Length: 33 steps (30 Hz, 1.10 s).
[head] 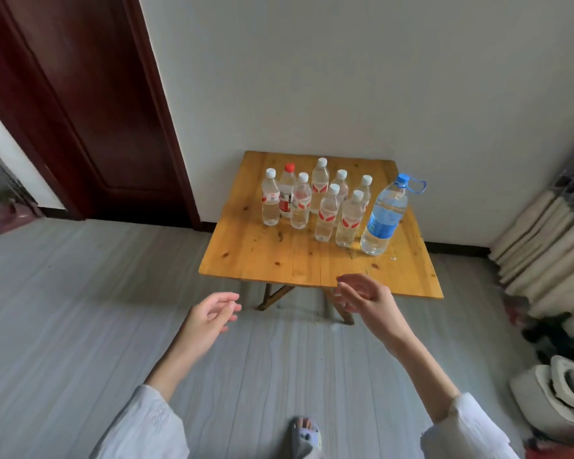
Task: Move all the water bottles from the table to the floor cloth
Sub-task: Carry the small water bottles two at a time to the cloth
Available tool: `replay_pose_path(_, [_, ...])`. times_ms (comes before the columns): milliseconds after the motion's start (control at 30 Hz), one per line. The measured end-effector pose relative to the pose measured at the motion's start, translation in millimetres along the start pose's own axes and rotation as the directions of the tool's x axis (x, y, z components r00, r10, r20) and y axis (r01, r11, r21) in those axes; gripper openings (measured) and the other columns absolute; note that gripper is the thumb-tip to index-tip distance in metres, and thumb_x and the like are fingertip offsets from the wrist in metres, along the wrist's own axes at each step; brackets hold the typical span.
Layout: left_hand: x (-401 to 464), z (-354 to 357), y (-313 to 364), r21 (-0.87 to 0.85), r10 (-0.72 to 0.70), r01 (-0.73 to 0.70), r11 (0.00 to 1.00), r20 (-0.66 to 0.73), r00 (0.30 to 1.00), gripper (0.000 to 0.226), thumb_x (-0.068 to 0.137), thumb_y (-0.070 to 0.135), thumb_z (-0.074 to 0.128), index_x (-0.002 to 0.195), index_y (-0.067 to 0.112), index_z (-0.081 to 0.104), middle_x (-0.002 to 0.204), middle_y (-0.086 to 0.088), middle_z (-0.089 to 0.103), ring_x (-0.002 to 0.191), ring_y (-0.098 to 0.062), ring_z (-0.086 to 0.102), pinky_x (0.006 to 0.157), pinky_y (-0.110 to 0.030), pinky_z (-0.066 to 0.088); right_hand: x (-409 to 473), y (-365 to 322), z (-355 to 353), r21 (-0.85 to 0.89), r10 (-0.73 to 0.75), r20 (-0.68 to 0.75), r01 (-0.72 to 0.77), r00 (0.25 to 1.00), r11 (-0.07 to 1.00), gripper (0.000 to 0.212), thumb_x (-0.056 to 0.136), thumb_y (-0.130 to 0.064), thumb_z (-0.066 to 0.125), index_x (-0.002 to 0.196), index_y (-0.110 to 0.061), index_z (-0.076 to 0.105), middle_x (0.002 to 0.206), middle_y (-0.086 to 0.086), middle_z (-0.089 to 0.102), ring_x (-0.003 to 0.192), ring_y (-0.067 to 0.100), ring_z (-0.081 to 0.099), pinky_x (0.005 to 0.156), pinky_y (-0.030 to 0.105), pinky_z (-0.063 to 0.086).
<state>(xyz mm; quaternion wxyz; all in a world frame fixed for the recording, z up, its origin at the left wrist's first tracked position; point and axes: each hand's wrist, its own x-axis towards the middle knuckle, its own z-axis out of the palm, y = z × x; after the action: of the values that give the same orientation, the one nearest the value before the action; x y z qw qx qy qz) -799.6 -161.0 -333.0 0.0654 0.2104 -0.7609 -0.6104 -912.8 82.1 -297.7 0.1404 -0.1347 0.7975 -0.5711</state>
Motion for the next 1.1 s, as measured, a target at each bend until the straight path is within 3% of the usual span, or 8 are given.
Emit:
replay_pose_path(200, [119,24,39,0.005,0.008,-0.008,1.0,0.016,1.0,0.016,0.093,0.019,0.047,0.1,0.028,0.059,0.099,0.005,0.066,0.093,-0.01,0.063,0.081,-0.028,0.051,130,-3,-18,-0.013,0.024,0.056,-0.023,0.998,1.0,0.012,0.087,-0.024,0.057,0.098,-0.02,0.06,0.094,0.008,0.069,0.086,0.019,0.067,0.08,0.037,0.055])
replay_pose_path(400, [202,31,25,-0.029,-0.098,0.098,0.995,0.003,0.995,0.019,0.092,0.013,0.048,0.093,0.03,0.058,0.095,0.004,0.065,0.091,-0.016,0.061,0.078,-0.028,0.05,219,8,-3,-0.002,0.079,0.098,-0.079,0.992,0.997,0.018,0.087,-0.024,0.058,0.104,-0.02,0.059,0.097,0.003,0.068,0.086,0.013,0.067,0.075,0.027,0.056])
replay_pose_path(467, [233,30,17,-0.002,-0.127,0.128,0.992,0.035,0.991,0.018,0.092,0.015,0.05,0.094,0.03,0.058,0.097,0.002,0.064,0.093,-0.017,0.06,0.077,-0.027,0.049,247,12,3,0.033,0.093,0.061,-0.095,0.994,0.995,0.019,0.087,-0.022,0.058,0.105,-0.017,0.06,0.096,0.003,0.069,0.086,0.016,0.067,0.077,0.03,0.057])
replay_pose_path(600, [311,19,1,0.069,-0.156,0.15,0.986,0.092,0.983,0.021,0.09,0.02,0.052,0.11,0.025,0.055,0.114,-0.004,0.06,0.105,-0.017,0.056,0.089,-0.034,0.049,311,19,24,0.032,0.117,-0.012,-0.117,0.993,0.993,0.019,0.086,-0.02,0.06,0.105,-0.018,0.059,0.104,0.004,0.067,0.091,0.018,0.065,0.083,0.036,0.055])
replay_pose_path(733, [393,14,-8,0.133,-0.124,0.112,0.985,0.085,0.989,0.043,0.088,0.02,0.056,0.129,0.022,0.043,0.123,0.003,0.051,0.099,-0.005,0.052,0.074,-0.013,0.042,373,33,58,-0.04,0.215,-0.097,-0.22,0.972,0.975,0.04,0.084,-0.017,0.062,0.121,-0.009,0.05,0.119,0.007,0.059,0.102,0.018,0.058,0.091,0.036,0.049])
replay_pose_path(833, [440,15,-17,0.137,-0.097,0.087,0.987,0.07,0.993,0.052,0.085,0.02,0.06,0.132,0.023,0.038,0.129,0.002,0.048,0.105,-0.009,0.051,0.073,-0.011,0.04,408,44,85,-0.053,0.289,-0.207,-0.306,0.935,0.951,0.054,0.081,-0.015,0.066,0.128,-0.007,0.041,0.128,0.013,0.048,0.112,0.023,0.051,0.097,0.037,0.043])
replay_pose_path(1033, [512,24,-27,0.129,-0.082,0.06,0.99,0.175,0.981,0.079,0.078,0.029,0.069,0.139,0.033,0.02,0.146,0.008,0.027,0.13,-0.008,0.031,0.103,-0.026,0.033,456,76,97,-0.104,0.342,-0.373,-0.406,0.862,0.908,0.078,0.076,-0.026,0.071,0.138,-0.009,0.027,0.138,0.019,0.036,0.127,0.03,0.039,0.102,0.05,0.038])
replay_pose_path(1100, [524,30,-30,0.133,-0.08,0.05,0.99,0.237,0.968,0.082,0.075,0.031,0.071,0.139,0.037,0.02,0.143,0.016,0.026,0.129,0.001,0.025,0.101,-0.012,0.026,464,84,100,-0.125,0.322,-0.371,-0.39,0.871,0.912,0.079,0.075,-0.027,0.072,0.138,-0.01,0.027,0.14,0.016,0.035,0.129,0.029,0.037,0.103,0.05,0.038])
